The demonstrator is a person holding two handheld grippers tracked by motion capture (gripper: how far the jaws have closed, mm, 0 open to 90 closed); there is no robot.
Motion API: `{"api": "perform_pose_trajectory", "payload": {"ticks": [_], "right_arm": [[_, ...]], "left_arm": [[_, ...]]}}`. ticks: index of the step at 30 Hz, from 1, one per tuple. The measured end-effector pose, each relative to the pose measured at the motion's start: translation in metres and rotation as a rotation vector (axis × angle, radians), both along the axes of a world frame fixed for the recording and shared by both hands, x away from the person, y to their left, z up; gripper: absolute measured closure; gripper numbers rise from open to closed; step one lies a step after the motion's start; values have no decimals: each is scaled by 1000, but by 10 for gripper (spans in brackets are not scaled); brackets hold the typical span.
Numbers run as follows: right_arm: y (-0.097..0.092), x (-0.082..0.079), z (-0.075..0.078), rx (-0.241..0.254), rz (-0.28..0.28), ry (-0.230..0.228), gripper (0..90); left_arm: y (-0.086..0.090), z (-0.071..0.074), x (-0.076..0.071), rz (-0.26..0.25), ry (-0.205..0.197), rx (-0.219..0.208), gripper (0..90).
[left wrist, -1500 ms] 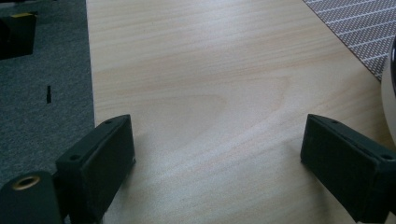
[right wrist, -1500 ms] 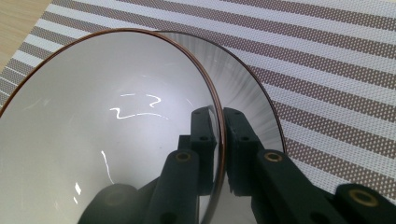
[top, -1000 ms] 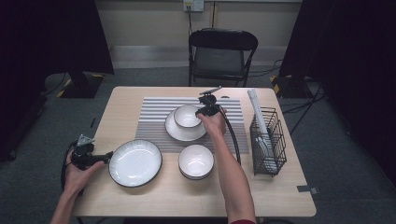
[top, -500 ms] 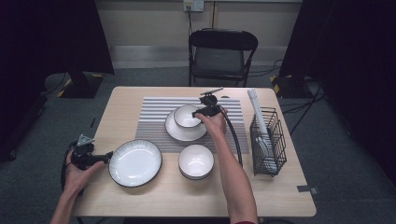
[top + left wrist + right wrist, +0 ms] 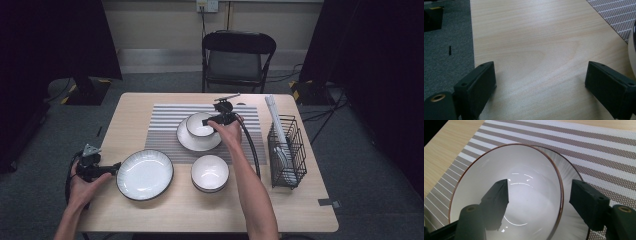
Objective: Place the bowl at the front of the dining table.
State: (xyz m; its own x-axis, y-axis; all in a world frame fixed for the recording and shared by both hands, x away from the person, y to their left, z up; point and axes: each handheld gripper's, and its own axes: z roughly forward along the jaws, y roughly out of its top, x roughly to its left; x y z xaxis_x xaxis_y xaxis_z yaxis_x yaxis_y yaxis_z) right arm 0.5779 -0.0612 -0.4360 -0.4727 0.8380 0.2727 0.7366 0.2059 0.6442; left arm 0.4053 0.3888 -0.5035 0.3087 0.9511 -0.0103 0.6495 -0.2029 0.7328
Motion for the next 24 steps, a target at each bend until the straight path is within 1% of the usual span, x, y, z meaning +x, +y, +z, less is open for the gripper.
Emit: {"api": "perform_pose_trajectory", "payload": {"ticks": [2,3,7,8,13,17,19,22,24], "right_arm": [[-2,0,1,8,5,2,308],[-4,-2,4,19,7,-7,307],[-6,-6,6,24,12,-14,293],[-9,-9,8,19,10,-27,293],[-12,-17,11,28,16,-43,293],[-12,-24,13,28,35,-60,298],[-14,-28,15,36,44,-67,301],[-16,-32,18,41,59,-84,303],[-19,-35,22,43,60,-87,303]], "left_arm": [[0,0,0,0,0,0,92],[0,0,0,0,0,0,92],[0,0,0,0,0,0,92],[0,0,0,0,0,0,92],[0,0,0,0,0,0,92],[0,0,0,0,1,0,92],[0,0,0,-3,2,1,90],[0,0,0,-3,2,2,90],[0,0,0,-3,2,1,90]]}}
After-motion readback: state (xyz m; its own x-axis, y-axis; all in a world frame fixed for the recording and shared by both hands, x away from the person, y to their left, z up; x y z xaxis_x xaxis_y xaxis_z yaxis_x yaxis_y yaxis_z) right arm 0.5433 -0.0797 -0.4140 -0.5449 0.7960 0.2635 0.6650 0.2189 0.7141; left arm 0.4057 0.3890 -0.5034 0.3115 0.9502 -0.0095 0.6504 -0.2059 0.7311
